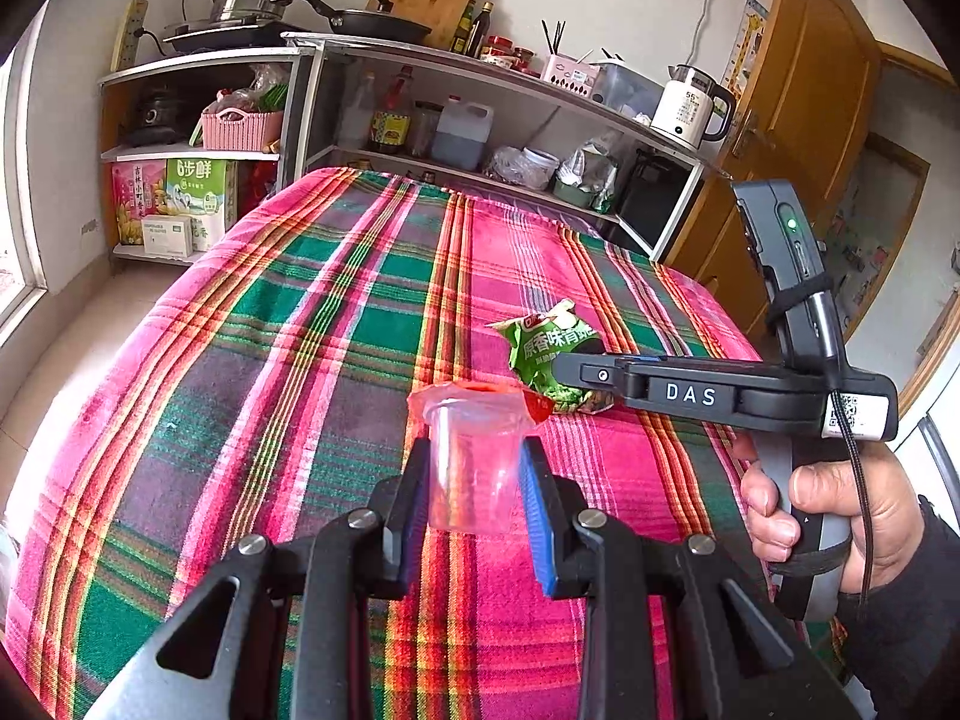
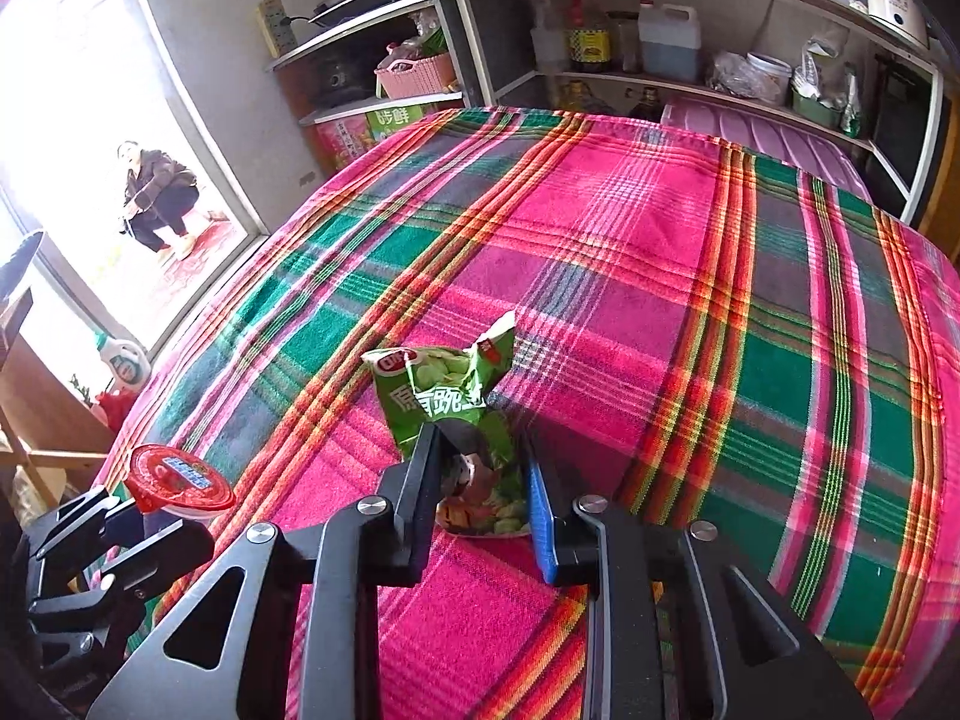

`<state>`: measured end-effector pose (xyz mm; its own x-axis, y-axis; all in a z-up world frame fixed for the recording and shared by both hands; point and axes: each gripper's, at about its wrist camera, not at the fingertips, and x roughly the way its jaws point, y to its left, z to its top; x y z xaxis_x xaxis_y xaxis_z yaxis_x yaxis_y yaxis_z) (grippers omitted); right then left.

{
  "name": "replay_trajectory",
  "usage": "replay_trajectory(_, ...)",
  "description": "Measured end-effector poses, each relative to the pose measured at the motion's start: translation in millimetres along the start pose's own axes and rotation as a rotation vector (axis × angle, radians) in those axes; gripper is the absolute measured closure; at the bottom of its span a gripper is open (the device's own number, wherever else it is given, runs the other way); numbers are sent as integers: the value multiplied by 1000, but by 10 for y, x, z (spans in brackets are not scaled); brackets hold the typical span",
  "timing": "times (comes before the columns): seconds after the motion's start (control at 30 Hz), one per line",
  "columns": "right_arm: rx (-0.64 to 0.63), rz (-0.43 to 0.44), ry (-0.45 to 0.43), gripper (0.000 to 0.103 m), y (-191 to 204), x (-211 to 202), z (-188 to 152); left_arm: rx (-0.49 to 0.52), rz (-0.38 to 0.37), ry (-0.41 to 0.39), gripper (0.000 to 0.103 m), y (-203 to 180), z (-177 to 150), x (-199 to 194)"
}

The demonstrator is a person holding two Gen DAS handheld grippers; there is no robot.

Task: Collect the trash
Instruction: 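Grasp the green snack bag with the right tool while the left tool holds the clear cup, then carry the clear cup and green snack bag in both tools over the white bin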

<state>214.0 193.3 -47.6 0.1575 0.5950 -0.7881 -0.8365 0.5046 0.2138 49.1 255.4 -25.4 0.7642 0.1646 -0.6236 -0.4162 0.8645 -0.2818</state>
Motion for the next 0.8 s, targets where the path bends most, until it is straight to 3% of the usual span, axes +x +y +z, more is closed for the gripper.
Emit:
replay_trajectory(0.4,83,-16,-64,81,-159,-561,-332,29,0,9,73,-184,-15,-14)
replay_trajectory(0.8,203,-68,-149,81,-486,-1422,-978,132,-92,20,73,-915,-97,-74)
